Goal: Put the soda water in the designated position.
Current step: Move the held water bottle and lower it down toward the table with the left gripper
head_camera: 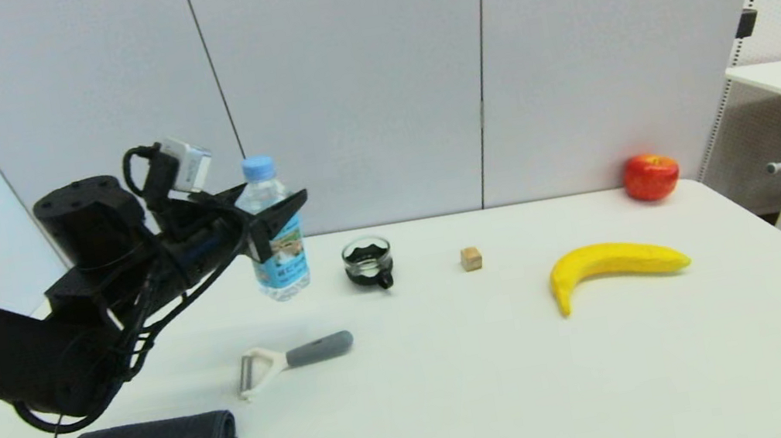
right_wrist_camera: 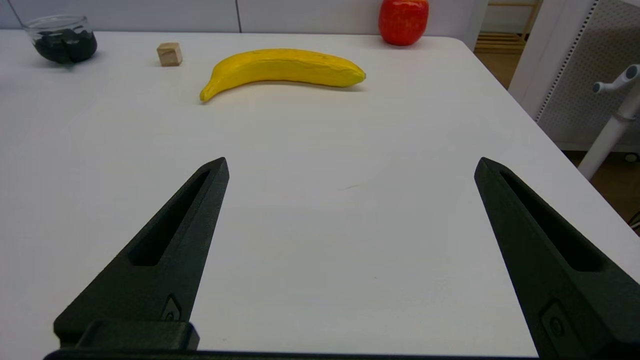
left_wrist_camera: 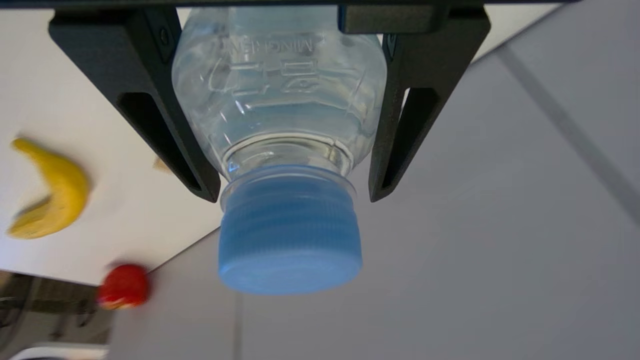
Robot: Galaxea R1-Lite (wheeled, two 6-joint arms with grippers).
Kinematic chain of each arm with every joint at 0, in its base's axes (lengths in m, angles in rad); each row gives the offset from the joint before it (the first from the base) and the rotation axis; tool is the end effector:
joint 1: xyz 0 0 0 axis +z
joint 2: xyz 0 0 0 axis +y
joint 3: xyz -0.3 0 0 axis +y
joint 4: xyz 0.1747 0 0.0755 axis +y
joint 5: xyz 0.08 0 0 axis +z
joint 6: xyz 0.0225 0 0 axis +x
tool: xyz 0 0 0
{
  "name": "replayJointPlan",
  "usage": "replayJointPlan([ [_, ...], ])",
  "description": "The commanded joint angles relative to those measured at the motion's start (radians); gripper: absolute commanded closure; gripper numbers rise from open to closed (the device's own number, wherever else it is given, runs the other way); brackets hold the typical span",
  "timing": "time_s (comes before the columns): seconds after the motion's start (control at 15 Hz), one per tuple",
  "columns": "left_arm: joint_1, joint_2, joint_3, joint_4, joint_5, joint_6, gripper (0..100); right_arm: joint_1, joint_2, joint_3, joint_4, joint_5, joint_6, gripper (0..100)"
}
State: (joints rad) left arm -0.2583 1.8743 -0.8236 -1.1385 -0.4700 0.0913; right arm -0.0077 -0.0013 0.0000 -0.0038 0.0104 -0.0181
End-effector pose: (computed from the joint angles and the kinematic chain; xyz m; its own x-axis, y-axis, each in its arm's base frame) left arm 0.3277 -0.0971 0.1810 0.7430 -0.6647 0.0782 0.6534 0.7457 0.1304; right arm -0.0229 0.0004 0.0759 1.0000 0.0027 0.0051 -0.0026 0.9998 -0.0182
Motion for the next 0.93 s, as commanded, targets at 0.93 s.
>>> replayJointPlan([
  [0.93, 0.076, 0.066, 0.097, -0.152, -0.002, -0.007, 100, 0.0, 0.0, 0.0, -0.001, 0.0, 0.0, 0],
])
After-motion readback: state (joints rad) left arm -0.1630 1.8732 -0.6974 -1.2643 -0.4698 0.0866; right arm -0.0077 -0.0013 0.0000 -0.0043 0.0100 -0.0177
